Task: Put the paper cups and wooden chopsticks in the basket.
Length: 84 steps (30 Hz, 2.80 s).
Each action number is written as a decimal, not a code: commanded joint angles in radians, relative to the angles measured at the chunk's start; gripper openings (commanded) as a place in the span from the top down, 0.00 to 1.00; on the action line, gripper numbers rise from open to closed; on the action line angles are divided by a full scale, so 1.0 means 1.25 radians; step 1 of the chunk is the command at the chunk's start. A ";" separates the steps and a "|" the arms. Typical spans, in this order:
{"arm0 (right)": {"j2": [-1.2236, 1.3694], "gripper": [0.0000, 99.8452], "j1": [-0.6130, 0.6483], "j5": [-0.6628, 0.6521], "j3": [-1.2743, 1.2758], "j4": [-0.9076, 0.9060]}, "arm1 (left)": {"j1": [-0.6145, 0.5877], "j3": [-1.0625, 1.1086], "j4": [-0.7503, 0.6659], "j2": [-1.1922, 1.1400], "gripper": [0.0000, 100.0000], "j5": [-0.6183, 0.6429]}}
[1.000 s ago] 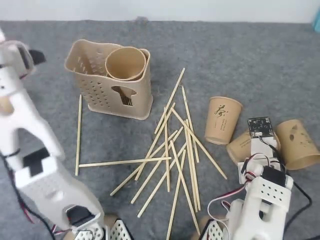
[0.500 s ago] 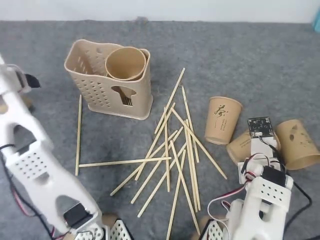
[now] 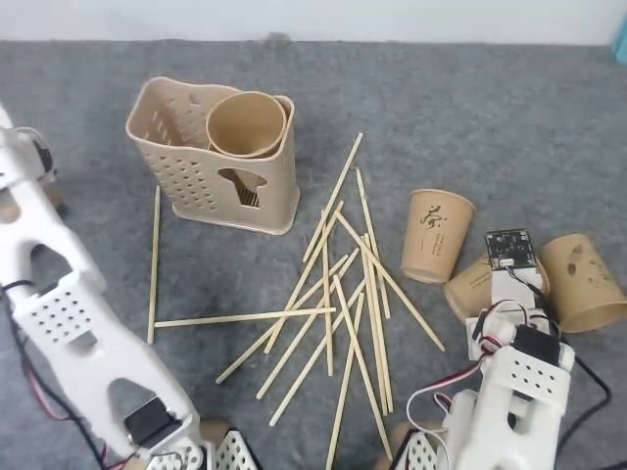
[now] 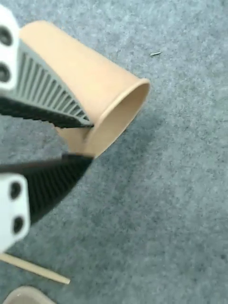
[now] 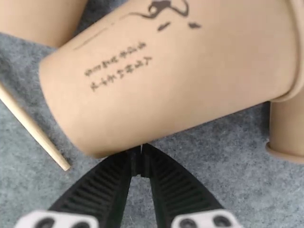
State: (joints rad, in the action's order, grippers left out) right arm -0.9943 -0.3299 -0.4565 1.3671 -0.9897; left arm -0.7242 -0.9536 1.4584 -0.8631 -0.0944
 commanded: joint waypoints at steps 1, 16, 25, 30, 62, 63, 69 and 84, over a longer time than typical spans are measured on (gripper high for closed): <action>-0.024 0.98 -0.004 -0.010 -0.002 0.001 | 0.000 -0.084 0.055 0.009 0.98 -0.010; -0.024 0.98 -0.004 -0.010 -0.002 0.001 | 0.069 -0.251 0.118 0.016 0.99 0.106; -0.024 0.98 -0.006 -0.010 -0.002 -0.002 | 0.047 -0.257 0.082 -0.150 0.99 0.146; -0.024 0.98 -0.006 -0.010 -0.002 -0.002 | -0.015 -0.261 0.107 -0.155 0.99 0.145; -0.024 0.98 -0.006 -0.010 -0.002 -0.003 | 0.014 -0.283 -0.140 -0.045 0.99 0.034; -0.024 0.98 -0.006 -0.010 -0.002 -0.003 | 0.007 -0.260 -0.157 -0.045 0.99 0.018; -0.024 0.98 -0.006 -0.010 -0.002 -0.003 | -0.012 -0.064 -0.273 -0.045 0.99 -0.098; -0.024 0.98 -0.007 -0.010 -0.002 -0.004 | -0.056 0.025 -0.318 -0.039 0.99 -0.164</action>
State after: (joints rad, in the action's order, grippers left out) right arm -0.9943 -0.3299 -0.4565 1.3671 -0.9897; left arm -0.7779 -0.9183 1.0012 -0.9874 -0.2432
